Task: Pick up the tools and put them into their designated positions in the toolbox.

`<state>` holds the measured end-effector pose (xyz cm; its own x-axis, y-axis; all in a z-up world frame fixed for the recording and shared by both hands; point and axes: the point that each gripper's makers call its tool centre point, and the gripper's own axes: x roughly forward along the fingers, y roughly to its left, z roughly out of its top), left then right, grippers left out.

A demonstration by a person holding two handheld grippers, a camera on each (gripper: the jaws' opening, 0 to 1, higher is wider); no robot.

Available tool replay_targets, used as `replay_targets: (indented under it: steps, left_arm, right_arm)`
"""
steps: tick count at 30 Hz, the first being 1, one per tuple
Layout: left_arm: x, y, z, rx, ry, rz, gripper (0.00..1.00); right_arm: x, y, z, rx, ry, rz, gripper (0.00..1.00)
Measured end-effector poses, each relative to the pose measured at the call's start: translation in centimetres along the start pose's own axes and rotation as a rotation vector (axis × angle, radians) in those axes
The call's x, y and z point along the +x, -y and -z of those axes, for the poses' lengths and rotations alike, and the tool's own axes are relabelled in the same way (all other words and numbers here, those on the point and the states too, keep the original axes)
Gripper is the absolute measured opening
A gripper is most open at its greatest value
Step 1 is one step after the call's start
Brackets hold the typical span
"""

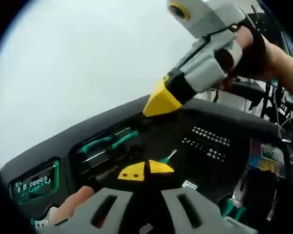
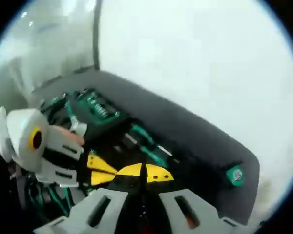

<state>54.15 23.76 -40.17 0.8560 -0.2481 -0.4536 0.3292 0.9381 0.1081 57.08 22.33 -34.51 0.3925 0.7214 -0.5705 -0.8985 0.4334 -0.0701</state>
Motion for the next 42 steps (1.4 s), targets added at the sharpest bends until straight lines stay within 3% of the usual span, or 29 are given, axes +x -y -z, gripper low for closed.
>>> replay_targets:
  steps: [4, 6, 9, 11, 13, 14, 17, 18, 19, 22, 23, 25, 26, 28, 29, 31, 32, 34, 35, 38, 40, 42]
  left_arm:
    - [-0.3, 0.4, 0.4, 0.029, 0.028, 0.003, 0.0]
    - [-0.1, -0.4, 0.7, 0.041, -0.026, -0.034, 0.0]
    - [0.1, -0.3, 0.3, 0.081, 0.022, -0.012, 0.0]
    - [-0.6, -0.1, 0.5, 0.019, 0.013, 0.008, 0.0]
    - [-0.9, -1.0, 0.8, 0.073, 0.013, -0.026, 0.0]
    - [-0.9, -1.1, 1.0, 0.051, 0.013, -0.029, 0.0]
    - [-1.0, -1.5, 0.9, 0.056, 0.011, -0.02, 0.0]
    - [-1.2, -1.3, 0.8, 0.054, 0.007, -0.004, 0.0]
    - [-1.9, -0.9, 1.0, -0.009, -0.034, 0.023, 0.0]
    - [-5.5, -2.2, -2.8, -0.142, 0.151, 0.01, 0.01]
    - [-7.1, -2.6, -3.3, -0.156, 0.175, 0.002, 0.01]
    - [-8.9, -4.1, -4.4, -0.184, 0.226, -0.042, 0.01]
    - [-9.9, -4.6, -4.1, -0.178, 0.228, -0.061, 0.01]
    - [-11.5, -4.9, -3.7, -0.196, 0.245, -0.081, 0.01]
    - [-11.4, -5.7, -4.0, -0.197, 0.272, -0.078, 0.01]
    - [-11.9, -6.1, -3.4, -0.196, 0.278, -0.09, 0.01]
    - [-11.9, -4.9, -2.8, -0.195, 0.279, -0.102, 0.01]
    - [-12.1, -5.3, -1.9, -0.202, 0.273, -0.118, 0.01]
    - [-12.1, -5.6, -1.5, -0.207, 0.273, -0.125, 0.01]
    - [-11.7, -6.7, -0.5, -0.23, 0.264, -0.128, 0.01]
    - [-11.3, -6.7, -0.2, -0.238, 0.255, -0.119, 0.02]
    - [-10.9, -6.7, 0.1, -0.237, 0.246, -0.107, 0.02]
  right_arm:
    - [-0.5, -0.4, -1.9, 0.1, 0.108, 0.007, 0.0]
    - [-0.8, -0.7, -2.5, 0.153, 0.149, 0.001, 0.0]
    - [-0.7, 0.3, -1.5, 0.166, 0.153, 0.096, 0.0]
    - [-0.7, 0.3, -0.6, 0.278, 0.169, 0.088, 0.0]
    - [-0.7, -0.1, 0.2, 0.366, 0.178, 0.05, 0.0]
    - [-0.9, 0.1, 0.6, 0.391, 0.18, 0.064, 0.0]
    - [-1.6, 0.1, 0.6, 0.364, 0.177, 0.099, 0.0]
    - [-1.9, 0.5, 1.2, 0.367, 0.147, 0.141, 0.0]
    - [-2.0, 0.3, 1.1, 0.346, 0.143, 0.133, 0.0]
    - [-1.7, -1.6, 2.9, 0.255, 0.058, 0.086, 0.0]
    - [-1.4, -2.7, 3.2, 0.189, 0.052, 0.057, 0.0]
    - [-0.9, -3.2, 3.1, 0.069, 0.086, 0.105, 0.0]
    - [-0.5, -3.6, 2.9, 0.054, 0.132, 0.155, 0.0]
    - [-0.2, -5.1, 2.2, 0.044, 0.238, 0.186, 0.0]
    - [0.1, -5.5, 2.4, -0.018, 0.238, 0.212, 0.0]
    - [1.1, -5.6, 3.3, -0.216, 0.163, 0.273, 0.0]
    - [1.6, -5.5, 3.9, -0.308, 0.113, 0.301, 0.0]
    - [2.9, -6.4, 4.0, -0.275, 0.14, 0.244, 0.0]
    - [2.9, -6.2, 3.0, -0.296, 0.191, 0.256, 0.0]
    - [2.6, -5.8, 3.4, -0.247, 0.131, 0.257, 0.0]
    - [2.9, -6.2, 3.2, -0.194, 0.146, 0.223, 0.0]
    - [3.1, -6.7, 3.1, -0.221, 0.154, 0.225, 0.0]
